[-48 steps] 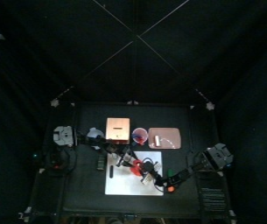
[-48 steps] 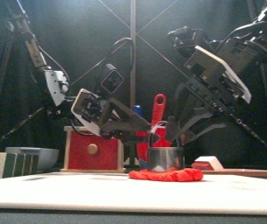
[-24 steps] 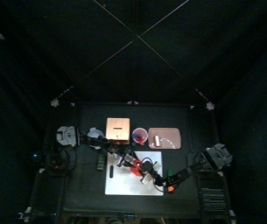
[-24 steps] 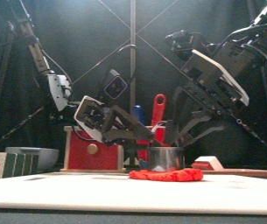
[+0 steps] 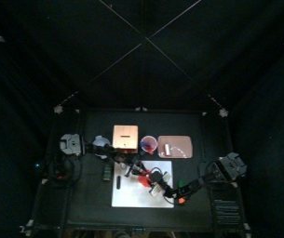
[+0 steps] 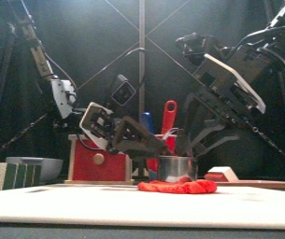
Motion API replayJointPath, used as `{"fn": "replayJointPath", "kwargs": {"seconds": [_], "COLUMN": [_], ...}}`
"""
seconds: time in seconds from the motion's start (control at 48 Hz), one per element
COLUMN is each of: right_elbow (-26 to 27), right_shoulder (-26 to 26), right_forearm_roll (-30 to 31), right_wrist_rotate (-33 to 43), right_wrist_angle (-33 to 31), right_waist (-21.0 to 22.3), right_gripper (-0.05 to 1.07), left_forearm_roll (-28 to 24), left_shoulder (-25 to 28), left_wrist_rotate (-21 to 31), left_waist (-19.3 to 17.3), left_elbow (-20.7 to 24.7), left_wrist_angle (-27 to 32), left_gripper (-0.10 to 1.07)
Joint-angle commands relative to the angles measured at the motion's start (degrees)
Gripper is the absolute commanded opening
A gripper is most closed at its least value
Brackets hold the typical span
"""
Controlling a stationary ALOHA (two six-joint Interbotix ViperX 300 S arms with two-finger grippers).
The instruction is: Grip cookie cutter with both hands
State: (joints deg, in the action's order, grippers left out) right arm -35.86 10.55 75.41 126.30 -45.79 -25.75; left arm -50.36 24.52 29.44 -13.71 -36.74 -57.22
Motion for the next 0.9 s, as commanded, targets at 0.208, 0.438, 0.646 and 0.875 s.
{"fn": "replayJointPath", "kwargs": {"seconds": [0.208, 0.438, 0.646, 0.875], "right_elbow": [1.1, 1.1, 1.1, 1.2], "right_shoulder": [-1.0, -0.9, -0.9, -0.8], "right_forearm_roll": [0.2, 0.2, 0.4, 0.6], "right_wrist_rotate": [-0.1, -0.2, -0.2, -0.3], "right_wrist_angle": [-0.2, -0.2, -0.1, -0.1], "right_waist": [0.4, 0.4, 0.5, 0.7], "right_gripper": [0.81, 0.81, 0.81, 0.81], "left_forearm_roll": [0.1, 0.0, -0.2, -0.4], "left_shoulder": [-2.5, -3.3, -2.8, -2.5], "left_wrist_rotate": [-0.9, -1.1, -0.8, -0.7], "left_waist": [0.1, 0.2, 0.4, 0.7], "left_elbow": [0.4, 0.4, 0.4, 0.4], "left_wrist_angle": [0.2, 0.4, 0.4, 0.4], "left_gripper": [0.73, 0.73, 0.72, 0.71]}}
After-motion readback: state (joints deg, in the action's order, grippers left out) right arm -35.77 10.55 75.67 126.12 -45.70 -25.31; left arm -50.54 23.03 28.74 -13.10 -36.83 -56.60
